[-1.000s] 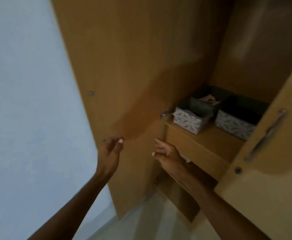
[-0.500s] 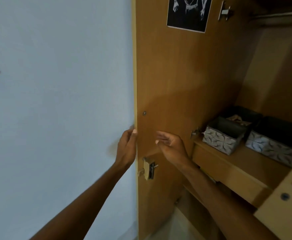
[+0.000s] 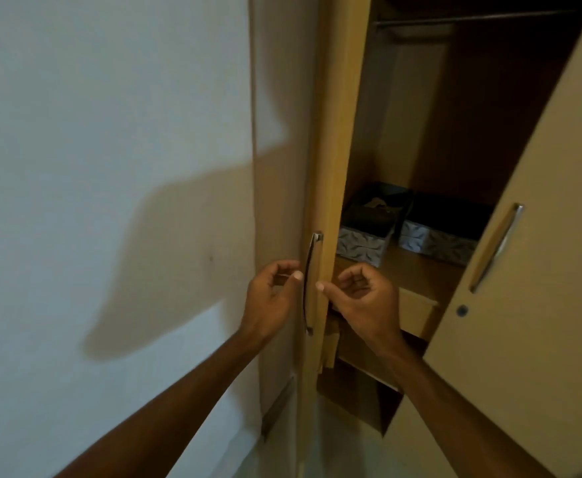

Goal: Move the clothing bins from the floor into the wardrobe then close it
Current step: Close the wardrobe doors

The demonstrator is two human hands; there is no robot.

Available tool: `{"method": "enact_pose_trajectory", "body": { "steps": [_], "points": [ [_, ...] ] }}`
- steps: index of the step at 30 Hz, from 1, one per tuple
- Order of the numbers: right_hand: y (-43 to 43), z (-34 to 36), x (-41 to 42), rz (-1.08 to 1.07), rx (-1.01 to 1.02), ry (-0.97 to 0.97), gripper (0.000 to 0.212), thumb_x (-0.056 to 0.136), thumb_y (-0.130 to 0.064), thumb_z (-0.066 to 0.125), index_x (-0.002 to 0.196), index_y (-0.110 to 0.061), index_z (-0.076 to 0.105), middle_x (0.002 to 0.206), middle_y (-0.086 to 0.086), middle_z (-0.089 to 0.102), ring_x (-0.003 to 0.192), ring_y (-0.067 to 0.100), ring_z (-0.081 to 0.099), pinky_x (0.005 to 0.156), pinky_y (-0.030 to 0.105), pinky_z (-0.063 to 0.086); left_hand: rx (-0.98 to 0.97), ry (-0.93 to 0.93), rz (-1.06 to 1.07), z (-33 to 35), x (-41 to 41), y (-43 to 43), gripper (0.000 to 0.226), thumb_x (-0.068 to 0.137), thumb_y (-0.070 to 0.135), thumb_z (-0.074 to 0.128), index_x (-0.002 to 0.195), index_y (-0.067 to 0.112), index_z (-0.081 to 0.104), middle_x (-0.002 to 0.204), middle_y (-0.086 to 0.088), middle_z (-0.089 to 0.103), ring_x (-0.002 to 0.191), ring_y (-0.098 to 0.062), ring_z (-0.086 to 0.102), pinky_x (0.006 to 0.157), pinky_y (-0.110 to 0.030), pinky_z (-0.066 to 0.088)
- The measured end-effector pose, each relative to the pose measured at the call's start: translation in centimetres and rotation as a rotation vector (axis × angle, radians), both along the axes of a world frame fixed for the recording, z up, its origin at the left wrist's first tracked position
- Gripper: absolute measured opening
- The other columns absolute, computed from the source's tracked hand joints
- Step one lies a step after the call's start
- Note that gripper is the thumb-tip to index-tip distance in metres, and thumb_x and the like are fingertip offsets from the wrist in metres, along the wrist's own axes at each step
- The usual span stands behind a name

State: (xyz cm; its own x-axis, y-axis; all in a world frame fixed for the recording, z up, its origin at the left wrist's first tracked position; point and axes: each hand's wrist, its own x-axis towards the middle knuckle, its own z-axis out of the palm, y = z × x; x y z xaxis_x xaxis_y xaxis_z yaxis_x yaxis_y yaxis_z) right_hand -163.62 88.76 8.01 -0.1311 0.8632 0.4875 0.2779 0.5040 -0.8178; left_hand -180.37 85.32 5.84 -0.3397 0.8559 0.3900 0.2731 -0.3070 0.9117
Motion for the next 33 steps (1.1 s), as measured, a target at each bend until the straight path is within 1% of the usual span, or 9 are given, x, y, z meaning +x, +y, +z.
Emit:
{"method": "enact_pose_trajectory", "body": {
  "steps": [4,9,14,17,20,25,28,31,33],
  "points": [
    [1.2,-0.5,4.2,-0.229,0.115,-0.086,0.031,0.068,-0.051,0.079,0.076,-0.026,0.061,0.068,-0.012,0.062,0.063,0.004,0.06,0.056,0.028,0.054,-0.023,0.016,-0.206,-0.1,4.6,3.0,0.018,0.091,0.019,0.064,0.108,0.017,0.067,0.099,0.002,0.07,0.093,-0.008,0.066,0.081,-0.03,0.056],
    [3.1,-0.2,9.2,-0.42,0.183,-0.19,0.036,0.065,-0.056,0.078,0.078,-0.027,0.062,0.07,-0.014,0.062,0.066,0.002,0.059,0.056,0.028,0.052,-0.018,-0.045,-0.292,-0.5,9.4,6.7,0.012,0.087,0.017,0.069,0.099,0.016,0.069,0.09,-0.005,0.072,0.087,-0.024,0.07,0.082,-0.048,0.058],
    [6.3,-0.1,14.0,-0.568,0.179,-0.255,0.037,0.064,-0.061,0.075,0.083,-0.03,0.062,0.077,-0.017,0.063,0.071,0.002,0.06,0.059,0.025,0.053,-0.041,-0.068,-0.378,-0.3,14.0,10.6,0.014,0.086,0.013,0.07,0.1,0.012,0.071,0.091,-0.007,0.074,0.087,-0.024,0.07,0.084,-0.045,0.058],
    [8.7,0.1,16.6,-0.657,0.23,-0.367,0.041,0.067,-0.062,0.072,0.09,-0.029,0.064,0.087,-0.014,0.065,0.083,0.006,0.06,0.066,0.023,0.046,-0.054,-0.088,-0.419,-0.3,16.4,13.0,0.014,0.087,0.012,0.068,0.101,0.011,0.071,0.092,-0.009,0.073,0.089,-0.026,0.069,0.085,-0.045,0.057],
    [11.5,0.3,18.7,-0.754,0.317,-0.564,0.053,0.07,-0.064,0.066,0.107,-0.025,0.063,0.108,-0.004,0.064,0.105,0.017,0.055,0.082,0.034,0.042,-0.057,-0.059,-0.438,-0.2,18.6,15.4,0.015,0.09,0.011,0.064,0.104,0.012,0.07,0.092,-0.005,0.073,0.089,-0.02,0.069,0.086,-0.041,0.057],
    [15.6,0.8,21.3,-0.885,0.402,-0.693,0.076,0.072,-0.064,0.062,0.132,-0.019,0.049,0.137,0.008,0.049,0.128,0.027,0.041,0.099,0.048,0.036,-0.06,-0.037,-0.445,-0.6,21.2,20.0,0.015,0.093,0.01,0.059,0.104,0.012,0.069,0.097,-0.008,0.072,0.093,-0.023,0.068,0.088,-0.044,0.056],
    [18.2,1.1,22.5,-0.949,0.418,-0.811,0.09,0.075,-0.064,0.058,0.146,-0.016,0.033,0.151,0.016,0.033,0.139,0.036,0.029,0.105,0.06,0.028,-0.066,-0.049,-0.451,-0.8,22.6,22.6,0.016,0.093,0.01,0.058,0.102,0.019,0.069,0.096,-0.005,0.073,0.091,-0.018,0.068,0.084,-0.039,0.056],
    [20.7,1.6,23.5,-0.969,0.495,-0.984,0.094,0.078,-0.063,0.055,0.153,-0.024,0.013,0.157,0.018,0.014,0.144,0.041,0.016,0.106,0.07,0.02,-0.063,-0.047,-0.442,-0.5,24.0,24.8,0.018,0.094,0.01,0.057,0.104,0.02,0.068,0.097,-0.004,0.073,0.084,-0.009,0.066,0.075,-0.029,0.054],
    [22.3,1.9,23.9,-0.952,0.542,-1.042,0.094,0.078,-0.062,0.056,0.152,-0.029,0.008,0.158,0.017,0.004,0.145,0.041,0.007,0.105,0.073,0.017,-0.059,-0.062,-0.433,-0.4,24.8,26.0,0.019,0.094,0.01,0.057,0.102,0.024,0.067,0.095,-0.002,0.072,0.081,-0.006,0.065,0.07,-0.025,0.052]
  ]
}}
